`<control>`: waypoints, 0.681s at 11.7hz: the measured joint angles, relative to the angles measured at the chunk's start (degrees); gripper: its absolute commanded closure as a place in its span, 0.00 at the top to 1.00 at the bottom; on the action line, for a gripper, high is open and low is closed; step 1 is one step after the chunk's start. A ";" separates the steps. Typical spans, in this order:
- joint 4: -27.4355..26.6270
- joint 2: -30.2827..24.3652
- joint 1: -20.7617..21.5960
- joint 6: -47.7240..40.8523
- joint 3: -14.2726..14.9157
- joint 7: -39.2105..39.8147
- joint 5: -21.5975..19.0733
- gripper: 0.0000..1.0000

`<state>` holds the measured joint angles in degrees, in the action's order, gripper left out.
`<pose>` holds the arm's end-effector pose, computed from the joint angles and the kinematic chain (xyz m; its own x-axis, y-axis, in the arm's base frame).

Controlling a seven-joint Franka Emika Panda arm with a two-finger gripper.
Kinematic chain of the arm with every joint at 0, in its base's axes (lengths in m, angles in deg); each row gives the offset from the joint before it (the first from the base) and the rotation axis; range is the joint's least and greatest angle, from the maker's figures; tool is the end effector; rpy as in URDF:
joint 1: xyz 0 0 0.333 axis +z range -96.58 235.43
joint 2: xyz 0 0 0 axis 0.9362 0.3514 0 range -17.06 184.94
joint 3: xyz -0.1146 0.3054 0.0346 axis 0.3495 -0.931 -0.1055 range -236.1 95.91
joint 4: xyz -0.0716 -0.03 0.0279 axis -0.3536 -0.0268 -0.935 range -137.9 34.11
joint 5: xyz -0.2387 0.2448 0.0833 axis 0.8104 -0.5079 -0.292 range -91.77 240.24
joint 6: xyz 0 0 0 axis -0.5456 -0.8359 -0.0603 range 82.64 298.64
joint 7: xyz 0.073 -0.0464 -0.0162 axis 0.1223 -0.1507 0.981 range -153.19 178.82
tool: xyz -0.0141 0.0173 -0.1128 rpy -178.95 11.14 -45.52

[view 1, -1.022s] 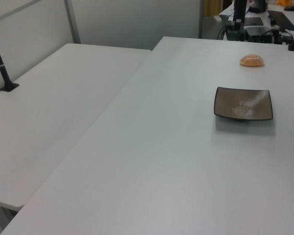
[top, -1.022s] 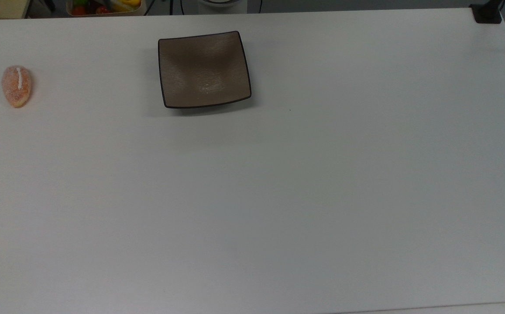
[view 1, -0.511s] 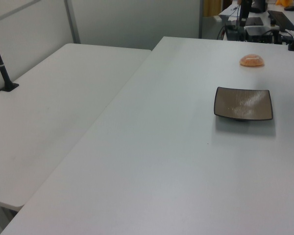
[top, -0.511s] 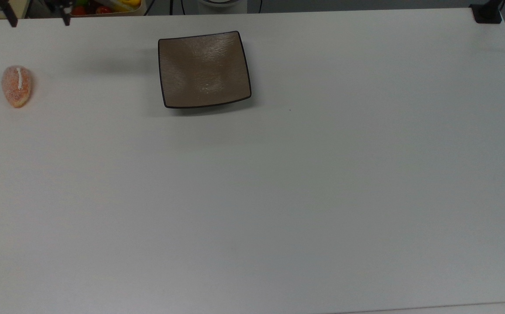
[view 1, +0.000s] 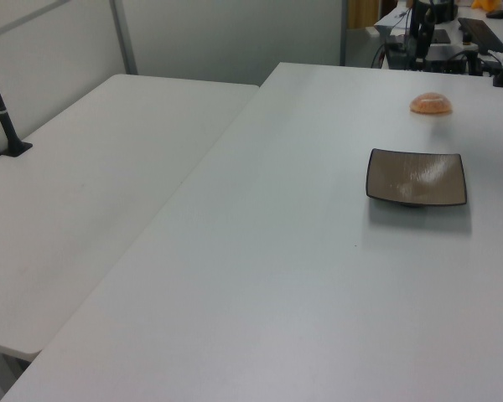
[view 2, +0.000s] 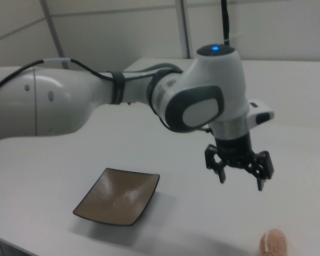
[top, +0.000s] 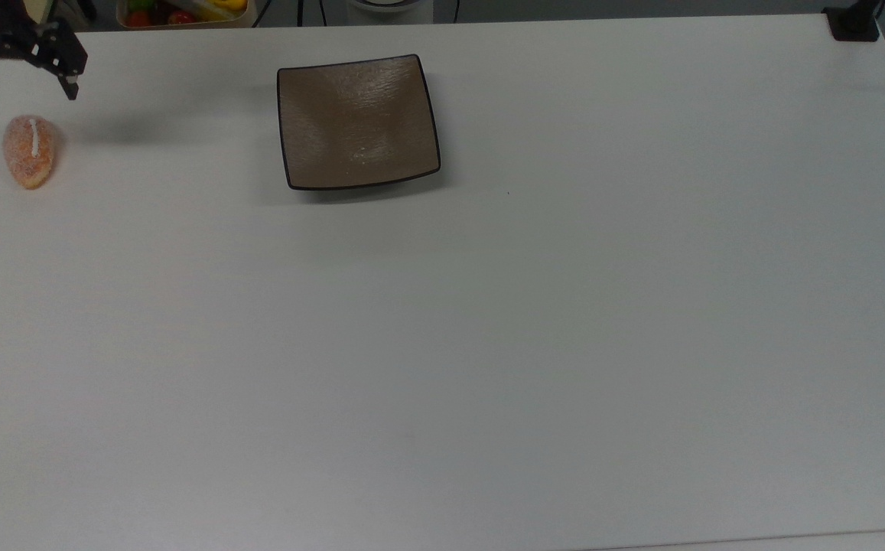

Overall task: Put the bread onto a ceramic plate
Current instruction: 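Move the open gripper over the bread roll and lower it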

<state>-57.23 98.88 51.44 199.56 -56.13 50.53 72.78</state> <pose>0.5273 -0.3099 0.4860 0.9927 0.1046 0.0606 0.0985 -0.9906 0.0951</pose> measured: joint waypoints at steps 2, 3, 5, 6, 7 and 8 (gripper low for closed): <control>-1.30 2.07 -0.72 4.09 0.35 0.31 0.87 1.00; -2.37 2.88 -0.87 6.17 0.36 0.34 1.72 1.00; -3.93 4.49 -1.21 8.98 0.36 0.34 3.77 1.00; -4.20 5.29 -1.47 9.68 0.37 0.34 4.74 1.00; -4.30 6.16 -1.74 10.90 0.39 0.34 5.56 1.00; -4.48 7.03 -2.25 12.36 0.40 0.34 6.18 1.00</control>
<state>-61.71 105.92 49.19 211.92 -55.73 50.87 78.96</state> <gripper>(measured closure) 0.000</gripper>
